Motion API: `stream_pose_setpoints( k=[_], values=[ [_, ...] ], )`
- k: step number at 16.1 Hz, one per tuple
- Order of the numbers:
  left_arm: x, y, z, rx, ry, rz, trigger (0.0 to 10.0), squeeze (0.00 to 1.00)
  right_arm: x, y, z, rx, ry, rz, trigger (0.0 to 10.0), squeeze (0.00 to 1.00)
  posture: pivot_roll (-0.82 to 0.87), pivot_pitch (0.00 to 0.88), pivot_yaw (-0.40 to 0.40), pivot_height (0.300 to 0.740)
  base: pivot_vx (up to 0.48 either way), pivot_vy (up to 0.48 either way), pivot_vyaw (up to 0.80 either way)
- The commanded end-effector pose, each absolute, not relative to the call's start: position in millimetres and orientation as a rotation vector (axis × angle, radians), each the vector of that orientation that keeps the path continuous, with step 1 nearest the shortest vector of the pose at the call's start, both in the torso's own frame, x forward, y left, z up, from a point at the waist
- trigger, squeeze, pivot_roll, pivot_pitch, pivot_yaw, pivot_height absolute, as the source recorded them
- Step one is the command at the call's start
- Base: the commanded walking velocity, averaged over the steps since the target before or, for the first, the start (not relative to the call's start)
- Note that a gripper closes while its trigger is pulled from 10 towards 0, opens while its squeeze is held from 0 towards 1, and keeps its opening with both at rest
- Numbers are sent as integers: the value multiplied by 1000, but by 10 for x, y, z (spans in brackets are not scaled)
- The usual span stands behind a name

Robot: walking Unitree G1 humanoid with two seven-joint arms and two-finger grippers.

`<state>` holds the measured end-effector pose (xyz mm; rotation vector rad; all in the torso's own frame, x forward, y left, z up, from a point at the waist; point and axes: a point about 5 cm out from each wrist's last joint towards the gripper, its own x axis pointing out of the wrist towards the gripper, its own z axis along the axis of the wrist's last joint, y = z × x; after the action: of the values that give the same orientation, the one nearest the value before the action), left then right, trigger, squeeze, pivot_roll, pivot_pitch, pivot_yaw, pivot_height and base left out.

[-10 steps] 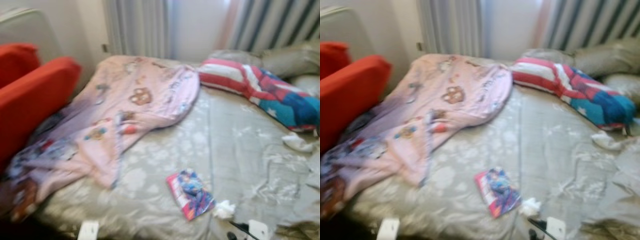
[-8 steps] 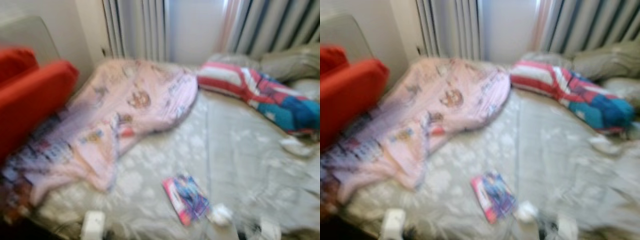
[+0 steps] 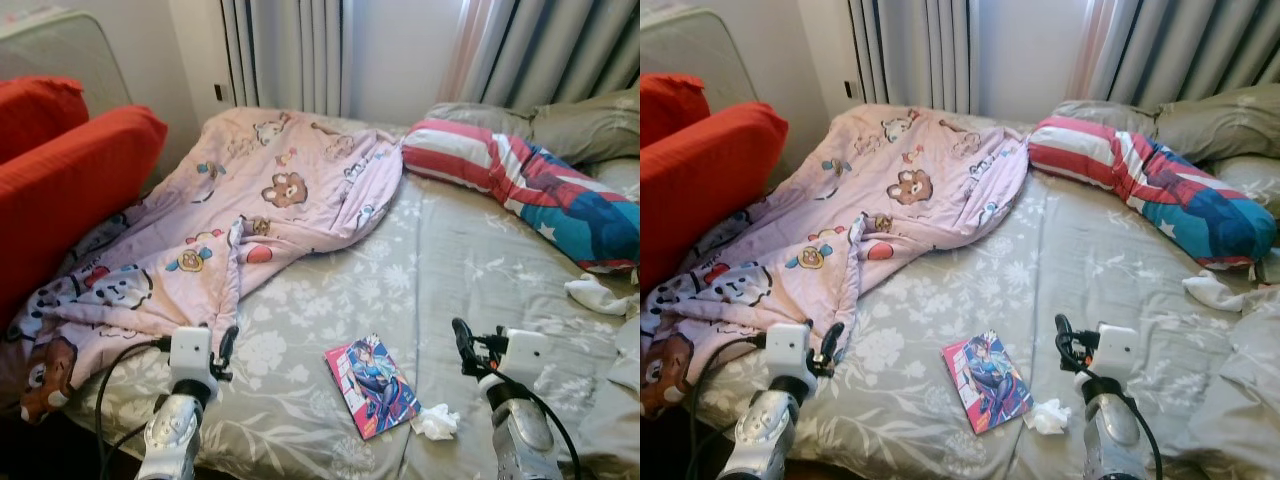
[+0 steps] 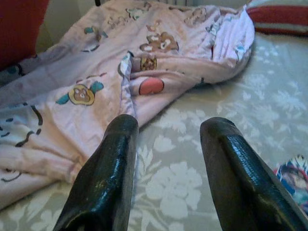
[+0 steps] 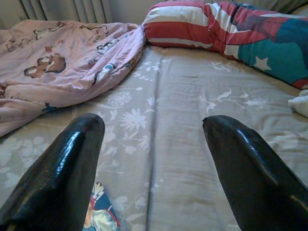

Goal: Clean up the room

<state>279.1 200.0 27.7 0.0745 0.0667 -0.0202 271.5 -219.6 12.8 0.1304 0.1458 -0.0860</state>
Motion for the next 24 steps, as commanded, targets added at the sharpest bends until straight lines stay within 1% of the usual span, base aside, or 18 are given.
stream_pose_setpoints(
  k=[1,3,4,5,8,10,14,16,21,23,24],
  values=[
    [2867,1974,378,69,21,-24,10000,0,2733,-2206,134,137,151,-108,10000,0,117,0,-45,740,0,0,0],
    [2880,2017,409,68,13,-23,10000,0,2721,-2210,123,138,155,-120,10000,0,103,0,-25,740,0,0,0],
    [2849,2089,384,69,31,-22,10000,0,2705,-2211,126,153,135,-140,10000,0,91,0,-16,740,0,0,0],
    [2816,2113,357,103,49,-53,10000,0,2681,-2215,114,158,132,-152,10000,0,86,0,-9,740,0,0,0],
    [2792,2202,374,96,41,-32,10000,0,2576,-2245,49,169,140,-172,10000,0,96,0,-7,740,0,0,0],
    [2800,2219,362,68,55,-13,10000,0,2543,-2238,21,173,148,-180,10000,0,93,0,-3,740,0,0,0],
    [2850,2121,389,48,44,-49,10000,0,2590,-2240,32,172,165,-192,10000,0,116,0,-15,740,0,0,0],
    [2851,2165,416,43,29,-10,10000,0,2615,-2231,-2,188,212,-216,10000,0,124,0,-13,740,0,0,0],
    [2788,2194,371,32,44,1,10000,0,2586,-2167,-41,193,225,-208,10000,0,119,15,-12,700,0,0,0],
    [2767,2162,348,29,53,7,10000,0,2553,-2170,-73,204,241,-207,10000,0,130,33,-15,675,0,0,0],
    [2764,2159,348,28,53,7,10000,0,2551,-2167,-73,204,239,-203,10000,0,131,33,-15,675,0,0,0]
  ],
)
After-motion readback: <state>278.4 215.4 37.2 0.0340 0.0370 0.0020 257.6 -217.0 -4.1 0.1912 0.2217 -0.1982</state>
